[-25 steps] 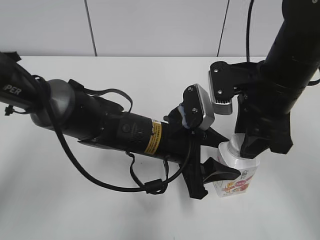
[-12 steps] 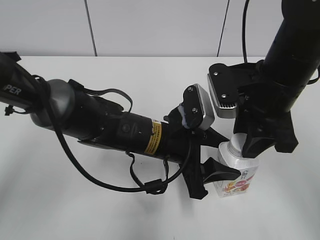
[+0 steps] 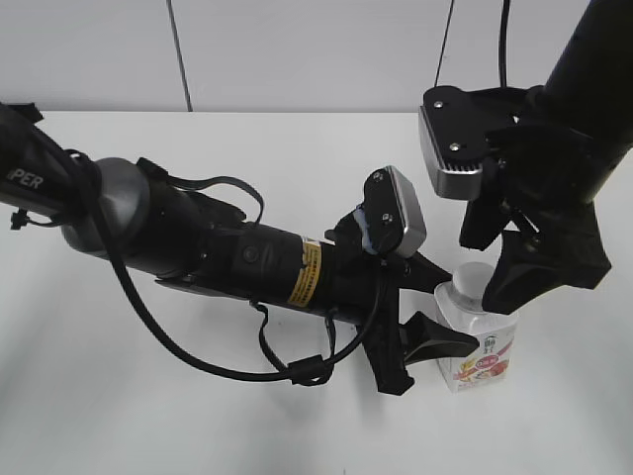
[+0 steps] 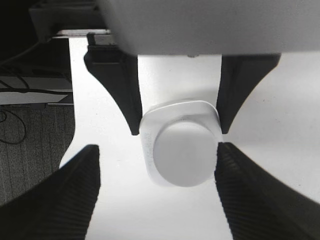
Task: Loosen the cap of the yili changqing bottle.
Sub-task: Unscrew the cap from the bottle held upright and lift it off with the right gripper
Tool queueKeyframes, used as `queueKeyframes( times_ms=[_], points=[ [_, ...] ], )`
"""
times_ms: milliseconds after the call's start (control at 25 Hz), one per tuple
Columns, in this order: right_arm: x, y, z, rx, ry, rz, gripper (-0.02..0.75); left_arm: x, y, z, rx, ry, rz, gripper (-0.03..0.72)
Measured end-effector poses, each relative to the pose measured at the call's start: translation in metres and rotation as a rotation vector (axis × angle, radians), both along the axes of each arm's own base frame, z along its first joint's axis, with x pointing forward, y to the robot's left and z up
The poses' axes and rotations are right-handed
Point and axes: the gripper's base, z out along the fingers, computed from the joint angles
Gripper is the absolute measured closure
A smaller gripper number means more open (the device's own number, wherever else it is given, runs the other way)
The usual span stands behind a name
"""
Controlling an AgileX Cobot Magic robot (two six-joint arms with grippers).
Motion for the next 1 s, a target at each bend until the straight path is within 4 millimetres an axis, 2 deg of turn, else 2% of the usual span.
queueKeyframes(
  times_ms=[320,520,840,1000],
  points=[
    [-0.008,-0.007,0.019,-0.006,-0.002,-0.228,0.171,0.0,0.0,0.0,0.001,0.0,0.001,0.249],
    [-0.009,-0.011,0.02,-0.05,0.029,-0.424,0.172,0.003,0.002,0.005,0.025,-0.028,0.022,0.249],
    [-0.006,-0.01,0.021,-0.031,0.12,-0.876,0.172,0.004,0.002,0.006,0.034,-0.025,0.039,0.251],
    [-0.002,-0.007,0.021,0.01,0.079,-0.866,0.172,0.004,0.002,0.007,0.037,-0.016,0.05,0.251]
  ],
)
